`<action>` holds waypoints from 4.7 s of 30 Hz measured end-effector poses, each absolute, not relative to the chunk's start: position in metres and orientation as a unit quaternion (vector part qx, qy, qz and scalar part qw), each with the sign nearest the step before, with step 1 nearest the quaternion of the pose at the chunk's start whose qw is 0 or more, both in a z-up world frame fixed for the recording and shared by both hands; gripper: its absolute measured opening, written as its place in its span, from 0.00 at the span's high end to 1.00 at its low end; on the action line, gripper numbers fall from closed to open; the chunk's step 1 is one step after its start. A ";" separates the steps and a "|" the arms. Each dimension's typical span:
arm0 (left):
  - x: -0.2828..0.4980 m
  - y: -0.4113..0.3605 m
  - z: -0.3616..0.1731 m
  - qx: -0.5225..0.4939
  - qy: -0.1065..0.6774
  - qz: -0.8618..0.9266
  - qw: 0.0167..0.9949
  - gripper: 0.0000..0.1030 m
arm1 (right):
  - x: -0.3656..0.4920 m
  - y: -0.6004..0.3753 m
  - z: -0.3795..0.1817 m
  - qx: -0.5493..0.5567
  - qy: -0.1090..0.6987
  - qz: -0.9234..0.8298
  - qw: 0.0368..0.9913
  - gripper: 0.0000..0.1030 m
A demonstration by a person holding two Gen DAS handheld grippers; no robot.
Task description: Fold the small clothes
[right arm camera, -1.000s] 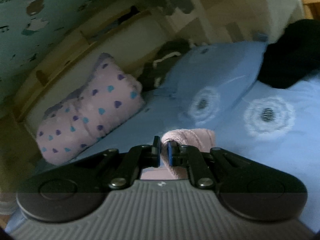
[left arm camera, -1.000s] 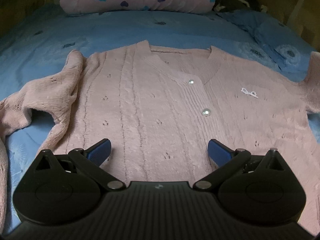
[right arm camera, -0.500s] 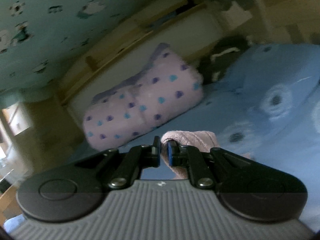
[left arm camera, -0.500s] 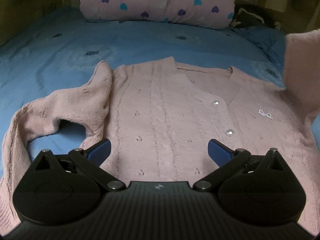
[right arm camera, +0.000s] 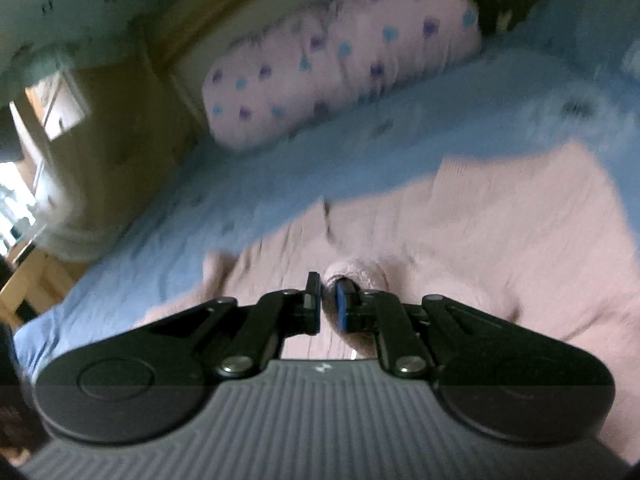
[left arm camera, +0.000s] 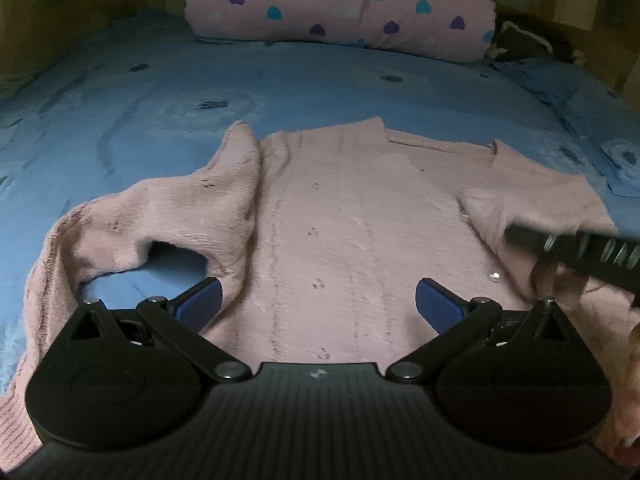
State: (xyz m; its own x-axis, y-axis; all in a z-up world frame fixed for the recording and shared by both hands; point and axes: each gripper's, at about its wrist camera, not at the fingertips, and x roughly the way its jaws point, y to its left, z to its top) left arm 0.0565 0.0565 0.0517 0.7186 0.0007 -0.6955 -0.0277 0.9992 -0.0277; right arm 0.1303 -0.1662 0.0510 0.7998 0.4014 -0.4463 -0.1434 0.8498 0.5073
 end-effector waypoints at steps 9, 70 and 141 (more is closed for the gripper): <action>0.055 0.053 0.050 -0.007 0.361 0.006 0.932 0.00 | 0.128 -0.151 0.030 0.203 0.336 0.189 0.900 0.53; 0.089 -0.066 0.054 0.131 0.293 0.028 0.947 0.69 | 0.108 -0.297 0.055 0.246 0.336 -0.016 0.909 0.42; 0.031 0.187 0.100 -0.034 0.371 0.180 0.910 0.33 | 0.084 -0.244 0.063 0.178 0.356 0.061 0.915 0.43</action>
